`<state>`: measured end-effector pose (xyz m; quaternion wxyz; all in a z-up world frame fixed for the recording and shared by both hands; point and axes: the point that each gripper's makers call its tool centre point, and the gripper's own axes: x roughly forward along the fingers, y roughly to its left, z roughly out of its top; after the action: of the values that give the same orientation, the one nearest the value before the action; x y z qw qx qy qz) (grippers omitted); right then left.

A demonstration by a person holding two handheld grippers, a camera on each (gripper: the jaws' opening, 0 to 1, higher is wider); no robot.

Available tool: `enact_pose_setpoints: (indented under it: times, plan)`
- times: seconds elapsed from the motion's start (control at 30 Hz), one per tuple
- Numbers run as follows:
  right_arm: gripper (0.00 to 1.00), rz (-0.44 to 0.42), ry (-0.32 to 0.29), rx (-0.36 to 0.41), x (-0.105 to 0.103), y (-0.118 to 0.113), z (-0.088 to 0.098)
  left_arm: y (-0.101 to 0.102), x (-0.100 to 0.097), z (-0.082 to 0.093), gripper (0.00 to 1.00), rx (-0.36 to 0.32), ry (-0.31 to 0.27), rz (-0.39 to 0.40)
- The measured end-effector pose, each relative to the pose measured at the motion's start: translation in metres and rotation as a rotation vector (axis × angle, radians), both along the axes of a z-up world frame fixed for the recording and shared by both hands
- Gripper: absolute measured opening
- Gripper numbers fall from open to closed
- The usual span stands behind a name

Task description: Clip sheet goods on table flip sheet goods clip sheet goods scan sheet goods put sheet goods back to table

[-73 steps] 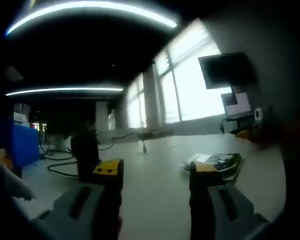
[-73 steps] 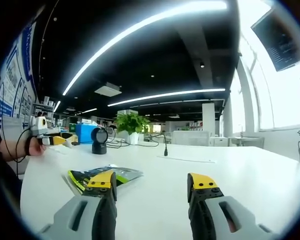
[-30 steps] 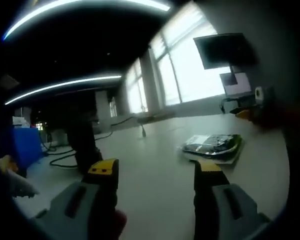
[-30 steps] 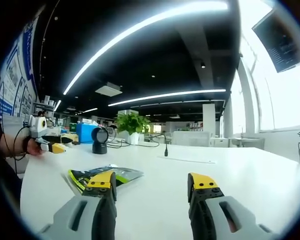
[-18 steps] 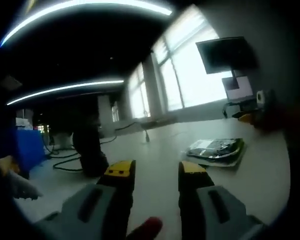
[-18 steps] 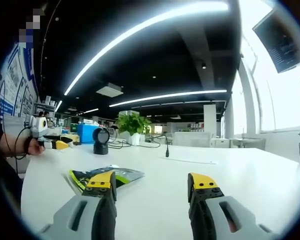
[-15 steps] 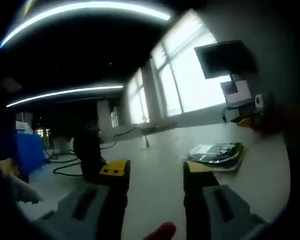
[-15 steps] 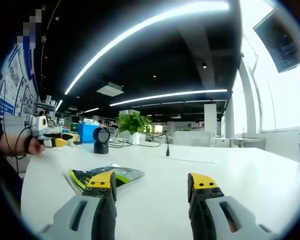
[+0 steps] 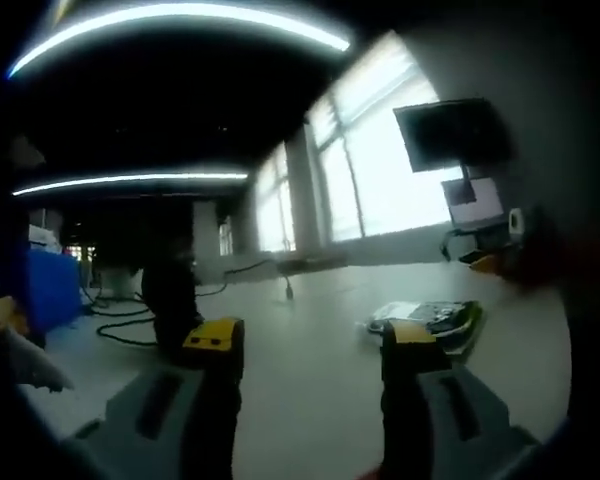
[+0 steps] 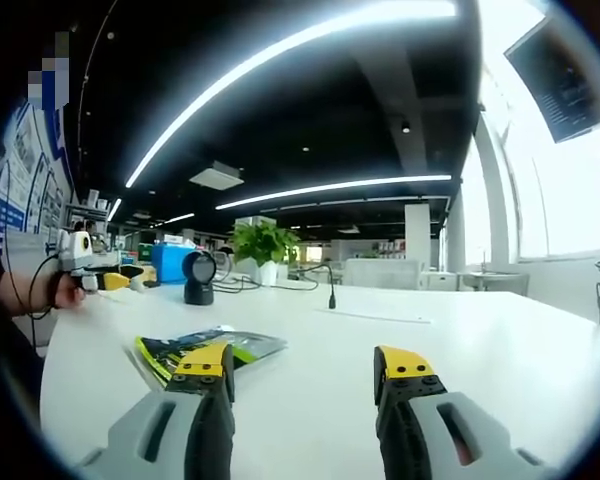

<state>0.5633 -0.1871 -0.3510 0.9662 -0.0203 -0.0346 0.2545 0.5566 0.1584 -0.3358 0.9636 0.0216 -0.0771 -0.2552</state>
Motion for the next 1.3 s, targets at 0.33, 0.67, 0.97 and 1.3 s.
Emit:
enact_pose_setpoints:
  times: [0.33, 0.67, 0.97, 1.3]
  plan:
    - [0.54, 0.012, -0.019, 0.024, -0.003, 0.002, 0.006, 0.003, 0.004, 0.003, 0.41, -0.025, 0.000, 0.018]
    - [0.55, 0.017, -0.027, 0.029, -0.004, 0.003, 0.008, -0.002, 0.004, -0.005, 0.47, 0.010, 0.057, 0.001]
    - [0.56, 0.029, -0.021, -0.008, -0.005, 0.010, 0.004, -0.007, 0.002, -0.003, 0.47, 0.029, 0.024, -0.023]
    - [0.56, 0.022, -0.030, 0.002, -0.005, 0.009, 0.006, -0.006, -0.002, -0.004, 0.47, 0.040, 0.014, -0.008]
